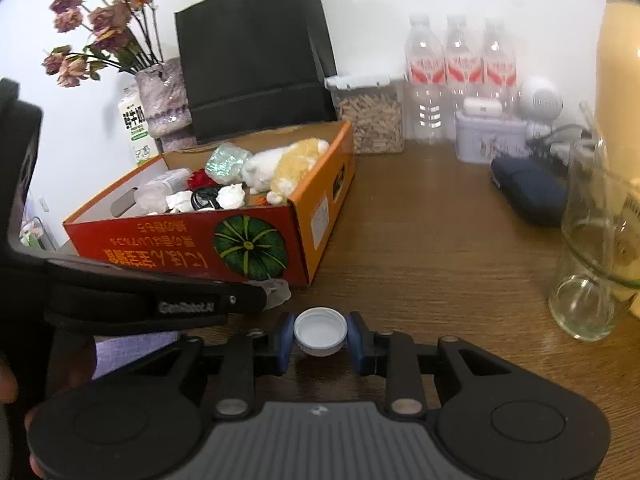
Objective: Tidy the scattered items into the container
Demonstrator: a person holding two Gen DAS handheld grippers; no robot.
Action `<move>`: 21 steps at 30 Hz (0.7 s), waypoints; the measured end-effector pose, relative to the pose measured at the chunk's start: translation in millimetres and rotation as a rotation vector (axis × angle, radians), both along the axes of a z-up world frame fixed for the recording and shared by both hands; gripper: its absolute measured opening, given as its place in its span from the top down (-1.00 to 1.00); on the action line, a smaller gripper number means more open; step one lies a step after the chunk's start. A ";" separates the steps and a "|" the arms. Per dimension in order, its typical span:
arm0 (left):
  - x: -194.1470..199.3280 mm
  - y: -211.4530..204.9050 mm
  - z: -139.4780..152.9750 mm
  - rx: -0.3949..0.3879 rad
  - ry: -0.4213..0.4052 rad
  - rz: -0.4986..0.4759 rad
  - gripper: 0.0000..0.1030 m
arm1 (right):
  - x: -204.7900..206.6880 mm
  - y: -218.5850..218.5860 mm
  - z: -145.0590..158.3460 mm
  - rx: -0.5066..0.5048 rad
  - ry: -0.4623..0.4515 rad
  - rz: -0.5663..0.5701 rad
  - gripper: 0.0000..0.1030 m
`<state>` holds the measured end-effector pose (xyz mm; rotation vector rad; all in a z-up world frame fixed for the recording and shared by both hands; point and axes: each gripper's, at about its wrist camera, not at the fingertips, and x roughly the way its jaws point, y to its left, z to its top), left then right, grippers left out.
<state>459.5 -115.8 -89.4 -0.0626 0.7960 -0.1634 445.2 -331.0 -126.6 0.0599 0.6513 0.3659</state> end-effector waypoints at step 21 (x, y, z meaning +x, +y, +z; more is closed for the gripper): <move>-185.7 118.6 97.9 -0.051 -0.200 0.198 0.96 | -79.3 22.4 29.3 0.036 -0.091 0.010 0.47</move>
